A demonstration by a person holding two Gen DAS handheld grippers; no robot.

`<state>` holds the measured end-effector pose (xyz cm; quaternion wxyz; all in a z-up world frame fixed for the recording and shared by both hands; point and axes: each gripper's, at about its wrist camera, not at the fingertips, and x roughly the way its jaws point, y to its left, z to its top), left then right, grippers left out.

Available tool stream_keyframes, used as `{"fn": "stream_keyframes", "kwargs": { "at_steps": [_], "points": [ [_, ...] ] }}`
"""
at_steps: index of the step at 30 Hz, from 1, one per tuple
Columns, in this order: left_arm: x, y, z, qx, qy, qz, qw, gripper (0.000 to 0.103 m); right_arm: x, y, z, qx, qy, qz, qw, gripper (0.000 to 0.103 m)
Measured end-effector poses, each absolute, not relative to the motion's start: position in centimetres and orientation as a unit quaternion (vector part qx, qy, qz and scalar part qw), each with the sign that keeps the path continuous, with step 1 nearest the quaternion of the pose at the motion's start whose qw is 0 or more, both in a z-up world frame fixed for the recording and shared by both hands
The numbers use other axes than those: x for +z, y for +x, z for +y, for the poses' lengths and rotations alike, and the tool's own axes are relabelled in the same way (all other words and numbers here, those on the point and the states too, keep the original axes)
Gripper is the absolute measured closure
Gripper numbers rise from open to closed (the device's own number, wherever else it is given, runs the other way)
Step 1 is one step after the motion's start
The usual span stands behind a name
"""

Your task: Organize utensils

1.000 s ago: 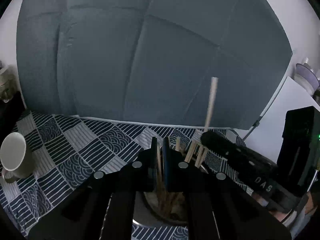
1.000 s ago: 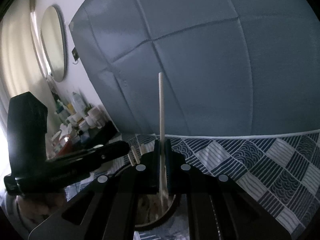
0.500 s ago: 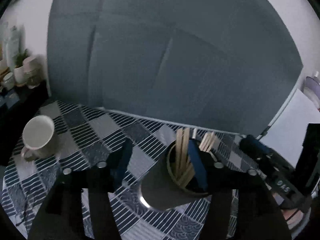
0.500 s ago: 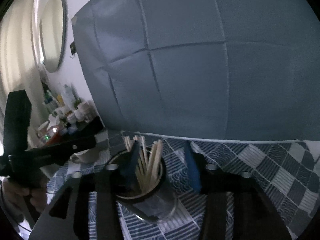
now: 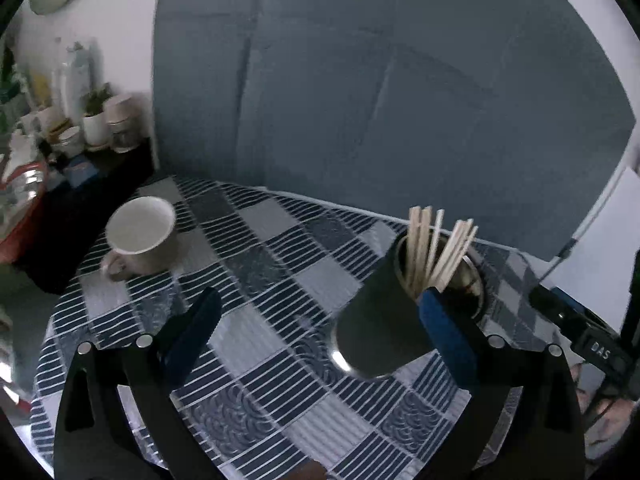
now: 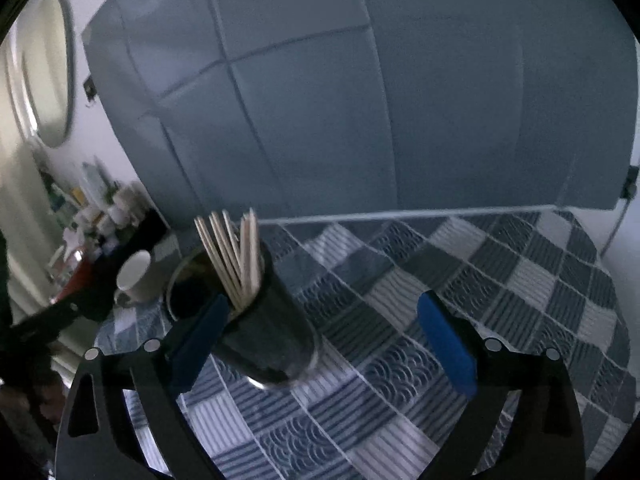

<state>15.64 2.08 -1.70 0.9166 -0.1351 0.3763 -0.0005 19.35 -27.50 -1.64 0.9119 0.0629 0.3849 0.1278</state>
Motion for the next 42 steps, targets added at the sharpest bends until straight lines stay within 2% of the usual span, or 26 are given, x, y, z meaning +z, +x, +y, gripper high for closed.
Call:
{"fn": "stream_keyframes", "kwargs": {
  "at_steps": [7,17,25,30,42],
  "points": [
    [-2.2,13.4,3.5,0.028,-0.145,0.399,0.905,0.006,-1.5,16.6,-27.9,0.103,0.05,0.405,0.907,0.011],
    [-0.7,10.0,1.0,0.021,-0.072,0.403,0.912,0.006,0.4,12.2,-28.0,0.103,0.048,0.425,0.898,0.009],
    [0.6,7.5,-1.6,0.023,-0.04,0.398,0.916,0.006,2.6,9.4,-26.6,0.087,-0.008,0.418,0.904,0.008],
    [1.2,6.4,-2.1,0.016,-0.038,0.404,0.914,0.006,2.9,8.2,-26.6,0.09,0.022,0.437,0.895,0.008],
    [1.0,5.5,-2.1,0.02,-0.059,0.424,0.904,0.006,2.4,6.8,-26.8,0.07,0.006,0.439,0.896,0.008]
  ]
}}
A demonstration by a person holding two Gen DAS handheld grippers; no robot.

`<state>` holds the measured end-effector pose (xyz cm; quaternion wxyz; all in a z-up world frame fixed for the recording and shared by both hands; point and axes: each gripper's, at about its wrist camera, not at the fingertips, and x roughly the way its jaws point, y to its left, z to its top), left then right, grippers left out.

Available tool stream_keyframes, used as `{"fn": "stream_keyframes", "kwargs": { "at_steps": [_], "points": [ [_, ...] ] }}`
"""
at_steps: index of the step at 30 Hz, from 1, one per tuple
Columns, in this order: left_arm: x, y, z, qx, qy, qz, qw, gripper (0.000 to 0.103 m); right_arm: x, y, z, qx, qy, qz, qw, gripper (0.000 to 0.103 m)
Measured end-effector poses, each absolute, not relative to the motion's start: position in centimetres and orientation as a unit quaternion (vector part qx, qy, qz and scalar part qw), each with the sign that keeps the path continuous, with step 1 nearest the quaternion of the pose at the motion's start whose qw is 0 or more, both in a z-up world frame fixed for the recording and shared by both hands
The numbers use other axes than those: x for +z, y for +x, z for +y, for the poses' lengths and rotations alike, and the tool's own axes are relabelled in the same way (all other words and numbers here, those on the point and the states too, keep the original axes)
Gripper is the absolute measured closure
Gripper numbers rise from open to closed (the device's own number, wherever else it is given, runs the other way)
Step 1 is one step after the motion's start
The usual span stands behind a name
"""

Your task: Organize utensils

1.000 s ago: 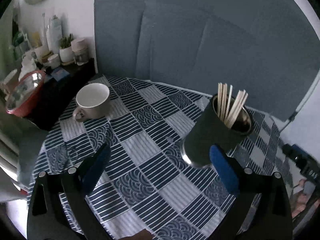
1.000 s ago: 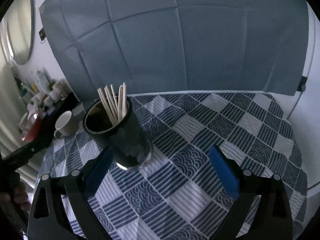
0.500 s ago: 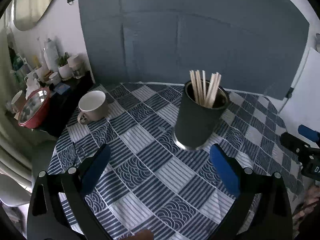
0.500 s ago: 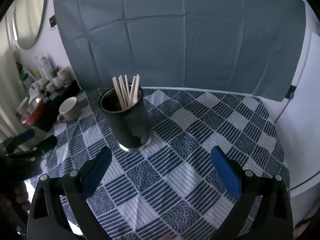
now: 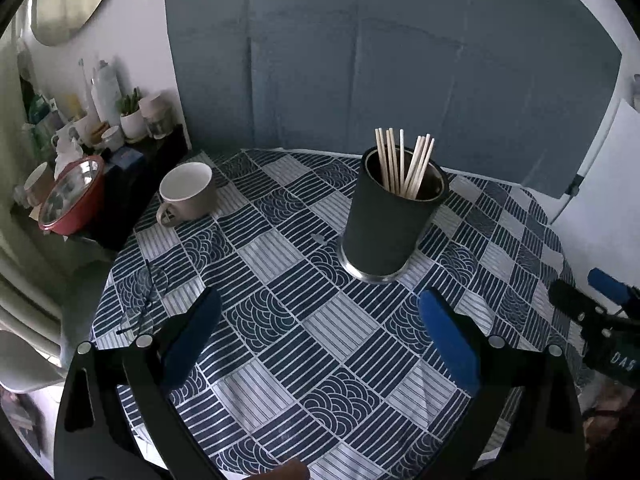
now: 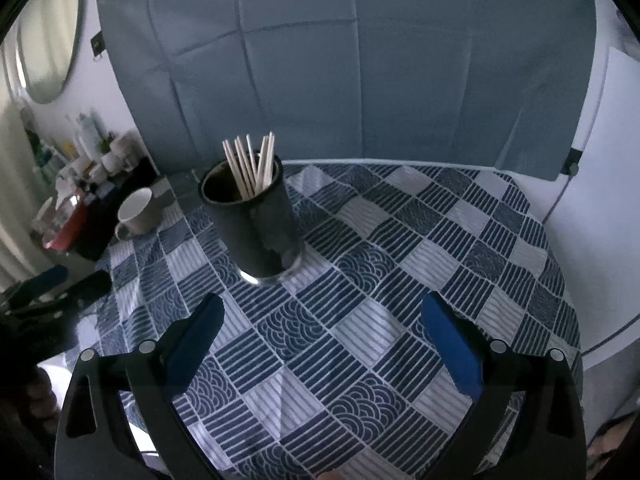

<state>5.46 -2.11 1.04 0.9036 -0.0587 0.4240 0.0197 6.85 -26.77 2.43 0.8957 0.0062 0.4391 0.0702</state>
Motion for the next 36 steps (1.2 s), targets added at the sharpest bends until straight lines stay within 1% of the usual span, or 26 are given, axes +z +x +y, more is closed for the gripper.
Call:
{"fn": "stream_keyframes", "kwargs": {
  "at_steps": [15,23,30,36],
  "points": [
    [0.3,5.8,-3.3,0.012,-0.052,0.435,0.899,0.006,1.2,7.4,-26.5,0.076,0.002,0.459,0.885,0.008],
    [0.7,5.7,-3.0,0.014,-0.065,0.426,0.902,0.006,1.1,7.7,-26.2,0.082,-0.005,0.454,0.887,0.008],
    [0.4,6.0,-3.2,-0.003,-0.073,0.438,0.896,0.006,1.6,7.4,-25.9,0.084,-0.017,0.446,0.891,0.008],
    [0.9,5.6,-3.0,-0.002,-0.078,0.42,0.904,0.006,1.9,7.3,-25.7,0.084,-0.023,0.441,0.893,0.008]
  ]
}}
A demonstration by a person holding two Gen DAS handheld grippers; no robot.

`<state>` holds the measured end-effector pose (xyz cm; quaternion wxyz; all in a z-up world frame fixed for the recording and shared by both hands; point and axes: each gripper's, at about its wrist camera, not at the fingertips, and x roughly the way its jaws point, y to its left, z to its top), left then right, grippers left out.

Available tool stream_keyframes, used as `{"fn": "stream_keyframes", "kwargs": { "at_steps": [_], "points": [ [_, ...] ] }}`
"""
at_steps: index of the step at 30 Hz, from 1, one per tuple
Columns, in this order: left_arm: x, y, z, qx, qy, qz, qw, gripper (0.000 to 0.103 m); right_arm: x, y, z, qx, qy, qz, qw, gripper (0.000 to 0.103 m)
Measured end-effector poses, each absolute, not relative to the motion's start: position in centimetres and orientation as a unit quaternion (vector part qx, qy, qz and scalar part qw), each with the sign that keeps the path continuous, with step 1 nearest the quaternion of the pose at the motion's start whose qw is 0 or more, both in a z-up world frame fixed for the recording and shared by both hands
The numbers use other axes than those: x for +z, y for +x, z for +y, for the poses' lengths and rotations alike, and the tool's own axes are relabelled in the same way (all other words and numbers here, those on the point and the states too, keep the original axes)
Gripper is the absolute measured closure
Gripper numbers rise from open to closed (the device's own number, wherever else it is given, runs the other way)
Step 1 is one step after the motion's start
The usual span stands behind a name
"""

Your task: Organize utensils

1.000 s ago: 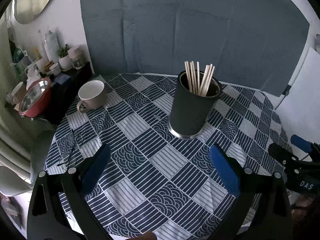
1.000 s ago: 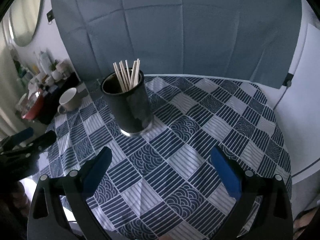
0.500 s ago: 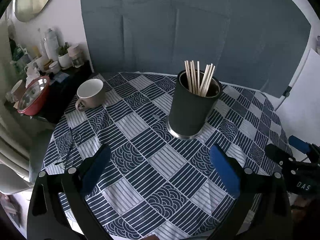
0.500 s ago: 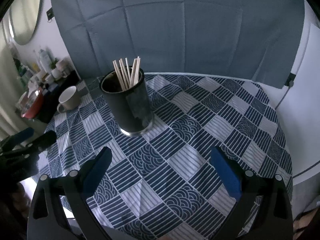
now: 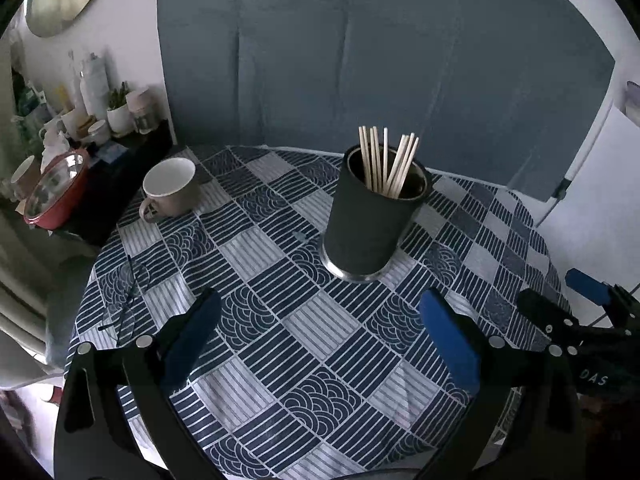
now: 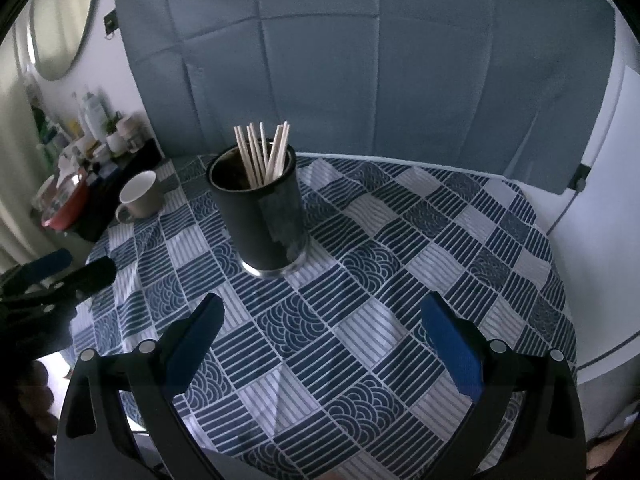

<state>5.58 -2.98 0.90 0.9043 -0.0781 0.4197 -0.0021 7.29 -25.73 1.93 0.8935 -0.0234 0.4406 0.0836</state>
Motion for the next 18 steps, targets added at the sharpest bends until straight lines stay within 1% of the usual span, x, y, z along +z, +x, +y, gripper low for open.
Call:
{"fn": "stream_keyframes", "kwargs": {
  "at_steps": [18],
  "points": [
    [0.89,5.23,-3.36,-0.005,-0.063,0.419,0.906,0.006,2.1,7.19,-25.72,0.09,-0.013,0.443,0.892,0.008]
  ]
}}
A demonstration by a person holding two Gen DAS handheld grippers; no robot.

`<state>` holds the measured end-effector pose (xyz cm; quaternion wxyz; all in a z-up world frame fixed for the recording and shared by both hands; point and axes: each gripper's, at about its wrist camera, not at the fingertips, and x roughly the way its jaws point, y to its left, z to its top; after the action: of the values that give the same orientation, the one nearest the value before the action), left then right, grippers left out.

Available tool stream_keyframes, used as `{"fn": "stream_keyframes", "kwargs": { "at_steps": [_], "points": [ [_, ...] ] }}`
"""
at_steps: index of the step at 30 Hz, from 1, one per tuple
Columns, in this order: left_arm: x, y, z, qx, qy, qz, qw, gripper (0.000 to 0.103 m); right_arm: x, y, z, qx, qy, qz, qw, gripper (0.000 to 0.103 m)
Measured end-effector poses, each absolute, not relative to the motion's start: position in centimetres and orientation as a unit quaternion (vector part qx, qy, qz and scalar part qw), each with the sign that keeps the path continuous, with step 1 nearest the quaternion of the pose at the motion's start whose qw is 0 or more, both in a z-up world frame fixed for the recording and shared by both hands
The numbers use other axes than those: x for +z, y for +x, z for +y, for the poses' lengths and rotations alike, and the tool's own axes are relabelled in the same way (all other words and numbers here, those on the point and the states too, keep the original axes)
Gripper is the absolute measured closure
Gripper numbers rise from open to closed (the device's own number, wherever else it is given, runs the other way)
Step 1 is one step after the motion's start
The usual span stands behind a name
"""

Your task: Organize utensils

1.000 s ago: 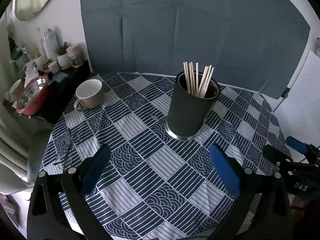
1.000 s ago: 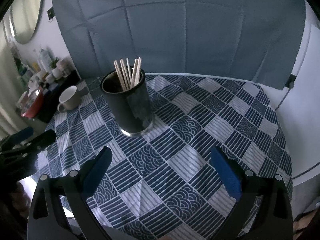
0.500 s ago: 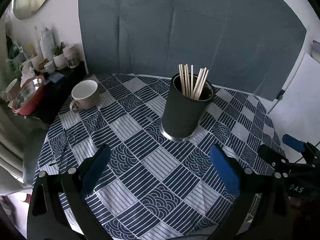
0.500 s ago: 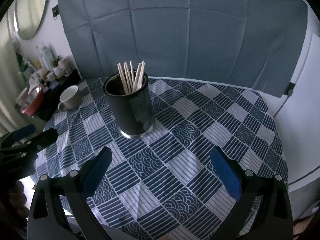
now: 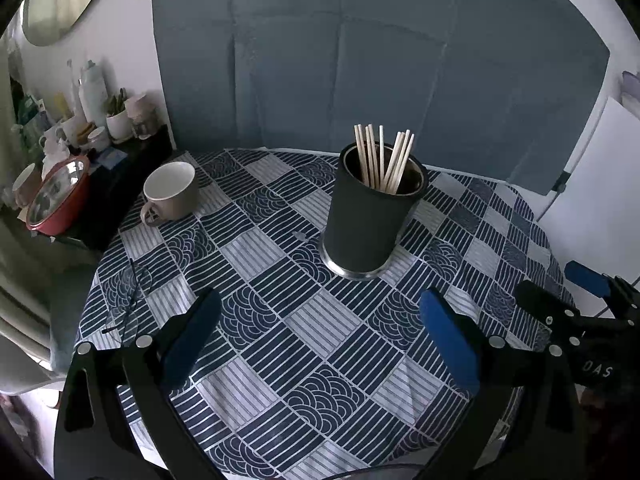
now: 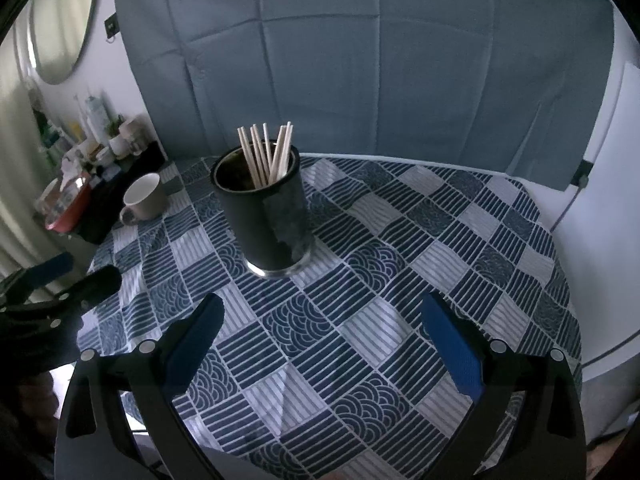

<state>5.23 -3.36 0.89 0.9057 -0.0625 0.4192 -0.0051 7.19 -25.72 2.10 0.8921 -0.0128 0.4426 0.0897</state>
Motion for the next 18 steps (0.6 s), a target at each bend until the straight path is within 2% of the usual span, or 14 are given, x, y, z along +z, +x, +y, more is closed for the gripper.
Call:
{"fn": "stream_keyframes", "kwargs": {
  "at_steps": [18],
  "points": [
    [1.08,4.99,-3.61,-0.015,-0.052,0.416,0.908,0.006,1.97,6.93,-25.57,0.095,-0.007,0.447,0.89,0.008]
  ]
}}
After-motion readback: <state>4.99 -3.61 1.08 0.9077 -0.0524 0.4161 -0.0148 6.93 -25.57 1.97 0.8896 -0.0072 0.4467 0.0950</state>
